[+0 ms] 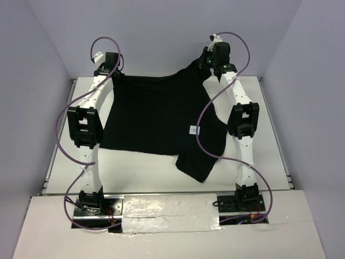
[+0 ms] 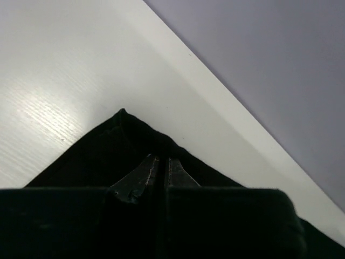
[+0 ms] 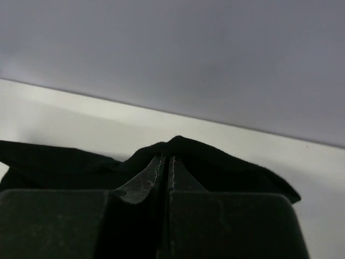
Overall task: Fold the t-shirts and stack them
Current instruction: Flatten the tshirt out
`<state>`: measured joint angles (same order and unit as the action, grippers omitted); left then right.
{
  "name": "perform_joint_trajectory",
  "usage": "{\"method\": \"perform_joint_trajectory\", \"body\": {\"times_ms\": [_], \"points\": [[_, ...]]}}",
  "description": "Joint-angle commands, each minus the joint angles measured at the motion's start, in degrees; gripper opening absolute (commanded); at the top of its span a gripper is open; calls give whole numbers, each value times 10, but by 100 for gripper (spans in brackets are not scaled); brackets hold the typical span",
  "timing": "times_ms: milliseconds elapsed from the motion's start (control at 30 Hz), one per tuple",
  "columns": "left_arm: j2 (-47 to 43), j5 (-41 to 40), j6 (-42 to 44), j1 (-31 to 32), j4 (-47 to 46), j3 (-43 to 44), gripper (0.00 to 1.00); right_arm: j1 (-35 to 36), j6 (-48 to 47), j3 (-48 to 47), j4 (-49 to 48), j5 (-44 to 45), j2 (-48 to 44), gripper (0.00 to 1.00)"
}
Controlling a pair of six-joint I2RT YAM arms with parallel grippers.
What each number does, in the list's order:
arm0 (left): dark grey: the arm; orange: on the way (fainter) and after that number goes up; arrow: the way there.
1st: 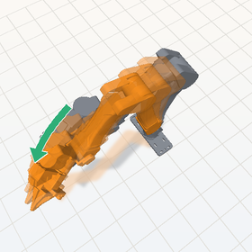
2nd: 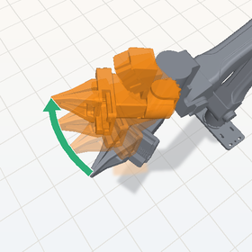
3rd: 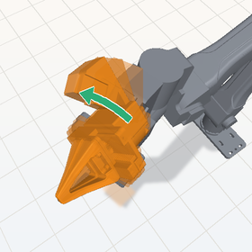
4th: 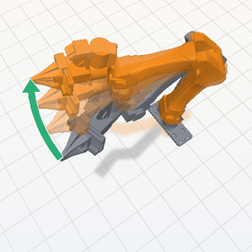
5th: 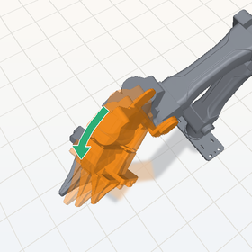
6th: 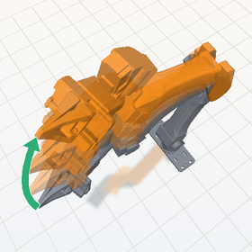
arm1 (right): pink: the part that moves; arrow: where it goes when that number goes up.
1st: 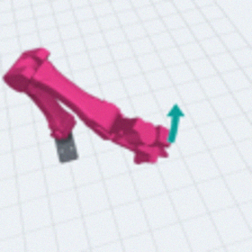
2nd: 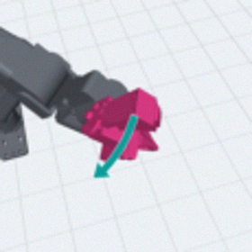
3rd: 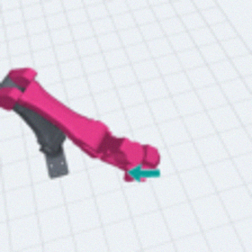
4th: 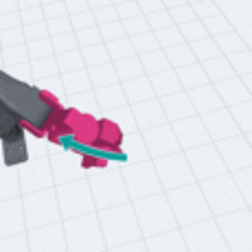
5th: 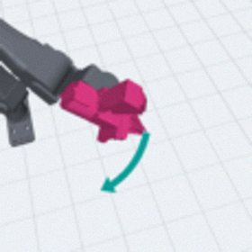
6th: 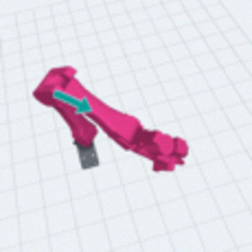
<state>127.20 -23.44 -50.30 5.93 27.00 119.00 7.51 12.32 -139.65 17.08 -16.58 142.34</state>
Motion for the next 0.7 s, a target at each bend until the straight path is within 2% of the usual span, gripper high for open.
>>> {"method": "perform_joint_trajectory", "body": {"times_ms": [0, 67, 167, 233, 267, 400, 567, 667], "points": [[-30, -73, -46, -19, 45, 10, 0, 3, 25, 19, -107, -23, -36, 2], [-26, -58, -45, -32, 43, -6, 0, 7, 31, 29, -98, -28, -38, 7], [-19, -2, -25, -49, 9, -26, 0, 21, 39, 78, -68, -27, -76, 8], [-13, -8, -21, -51, 27, -18, 0, 44, 43, 170, -85, -26, -117, 5], [-16, -6, -15, -51, 25, -23, 0, 55, 39, 230, -95, -6, -157, 4], [-41, 4, -16, -53, 11, -82, 0, 93, 63, 327, -65, 87, -224, 4], [-64, 30, -9, -56, -5, -139, 0, 106, 136, 465, -75, 139, -309, 5], [-74, 40, -14, -56, -5, -173, 0, 112, 165, 486, -42, 191, -326, 4]]}}
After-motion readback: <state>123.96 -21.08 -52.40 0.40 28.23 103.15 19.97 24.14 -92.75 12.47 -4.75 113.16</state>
